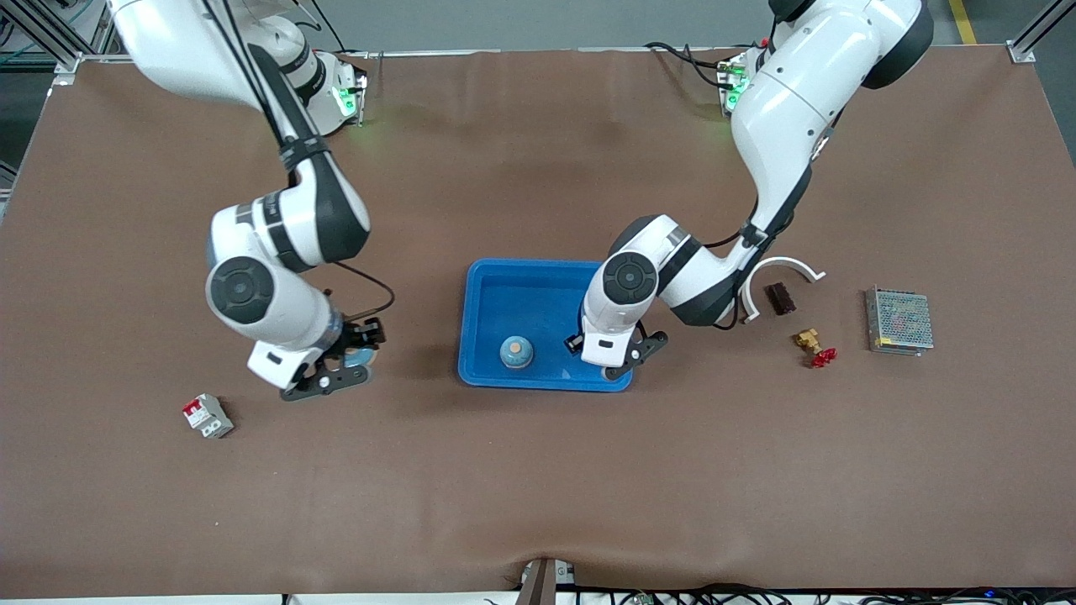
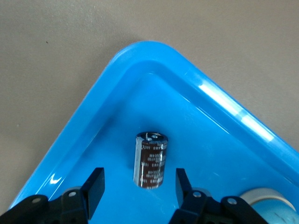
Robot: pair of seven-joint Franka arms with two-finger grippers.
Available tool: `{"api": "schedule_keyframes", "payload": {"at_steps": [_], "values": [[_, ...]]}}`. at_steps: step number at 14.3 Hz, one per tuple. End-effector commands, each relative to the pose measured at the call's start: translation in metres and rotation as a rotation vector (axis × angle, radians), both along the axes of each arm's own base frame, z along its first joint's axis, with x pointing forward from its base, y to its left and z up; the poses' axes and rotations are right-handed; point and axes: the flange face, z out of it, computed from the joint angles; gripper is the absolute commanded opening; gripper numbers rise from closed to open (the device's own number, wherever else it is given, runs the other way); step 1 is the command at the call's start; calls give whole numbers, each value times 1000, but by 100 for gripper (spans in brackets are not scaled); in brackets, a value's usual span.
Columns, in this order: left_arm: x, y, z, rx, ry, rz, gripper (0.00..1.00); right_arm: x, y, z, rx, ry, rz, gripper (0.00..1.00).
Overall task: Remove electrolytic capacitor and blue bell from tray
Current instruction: 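Grasp the second capacitor with the left gripper while the right gripper lifts the bell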
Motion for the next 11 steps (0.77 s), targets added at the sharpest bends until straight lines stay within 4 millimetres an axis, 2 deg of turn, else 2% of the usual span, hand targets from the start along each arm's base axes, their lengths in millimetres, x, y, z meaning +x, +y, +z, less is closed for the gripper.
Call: {"api": "schedule_keyframes", "payload": {"at_steps": [1, 2, 4, 6, 8, 11], "values": [[4, -7, -7, -5, -21, 23, 60, 11, -41, 2, 27, 11, 77, 58], [2, -9, -18, -12, -19, 26, 54, 14, -55, 1, 31, 12, 106, 58], [-1, -14, -23, -18, -26, 16, 45, 20, -83, -1, 39, 6, 138, 58], [0, -14, -21, -20, -29, 12, 22, 25, -107, -2, 46, 2, 165, 58], [1, -14, -13, -20, -41, 4, 0, 26, -116, -3, 49, 3, 188, 58], [16, -4, 27, -33, -89, 18, 0, 31, -139, -13, 53, -4, 221, 58]]}}
